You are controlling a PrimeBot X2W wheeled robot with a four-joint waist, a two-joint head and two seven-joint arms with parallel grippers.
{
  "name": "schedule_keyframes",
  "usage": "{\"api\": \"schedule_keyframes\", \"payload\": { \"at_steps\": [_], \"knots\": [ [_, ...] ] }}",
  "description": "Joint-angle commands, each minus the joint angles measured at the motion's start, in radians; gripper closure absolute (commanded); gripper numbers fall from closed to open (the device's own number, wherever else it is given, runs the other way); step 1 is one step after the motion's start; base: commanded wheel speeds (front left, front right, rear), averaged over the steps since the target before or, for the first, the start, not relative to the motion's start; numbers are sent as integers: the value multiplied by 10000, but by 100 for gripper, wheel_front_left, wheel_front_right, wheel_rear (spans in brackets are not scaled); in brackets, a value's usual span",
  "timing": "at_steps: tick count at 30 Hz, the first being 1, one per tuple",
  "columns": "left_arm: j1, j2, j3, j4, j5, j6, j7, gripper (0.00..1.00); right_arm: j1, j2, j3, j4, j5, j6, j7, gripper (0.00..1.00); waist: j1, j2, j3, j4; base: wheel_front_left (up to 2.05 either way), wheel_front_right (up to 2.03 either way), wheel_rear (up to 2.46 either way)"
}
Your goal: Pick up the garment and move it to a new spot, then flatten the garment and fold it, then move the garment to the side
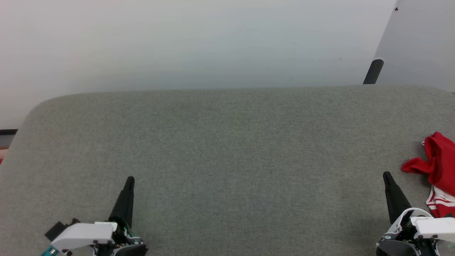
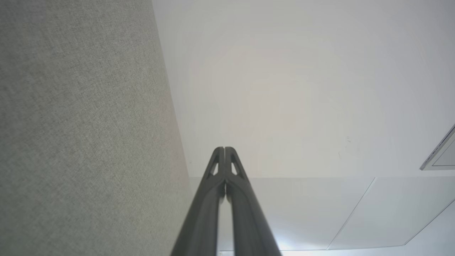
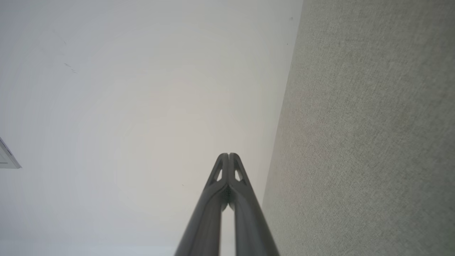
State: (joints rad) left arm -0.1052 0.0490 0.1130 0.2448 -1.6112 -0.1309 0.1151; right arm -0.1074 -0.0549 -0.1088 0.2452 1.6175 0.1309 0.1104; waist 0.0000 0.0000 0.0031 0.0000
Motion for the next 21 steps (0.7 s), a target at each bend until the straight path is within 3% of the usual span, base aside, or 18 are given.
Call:
{"api": "schedule_keyframes", "payload": {
  "at_steps": [1,21],
  "knots": [
    [-91,0,23,12,-33,3,15,100,-45,22,-22,7,-14,-2,16,100,0,0,0,0,0,0,0],
    [-91,0,22,12,-34,3,14,100,-47,33,-33,6,-27,-2,35,100,0,0,0,0,0,0,0]
  ]
}}
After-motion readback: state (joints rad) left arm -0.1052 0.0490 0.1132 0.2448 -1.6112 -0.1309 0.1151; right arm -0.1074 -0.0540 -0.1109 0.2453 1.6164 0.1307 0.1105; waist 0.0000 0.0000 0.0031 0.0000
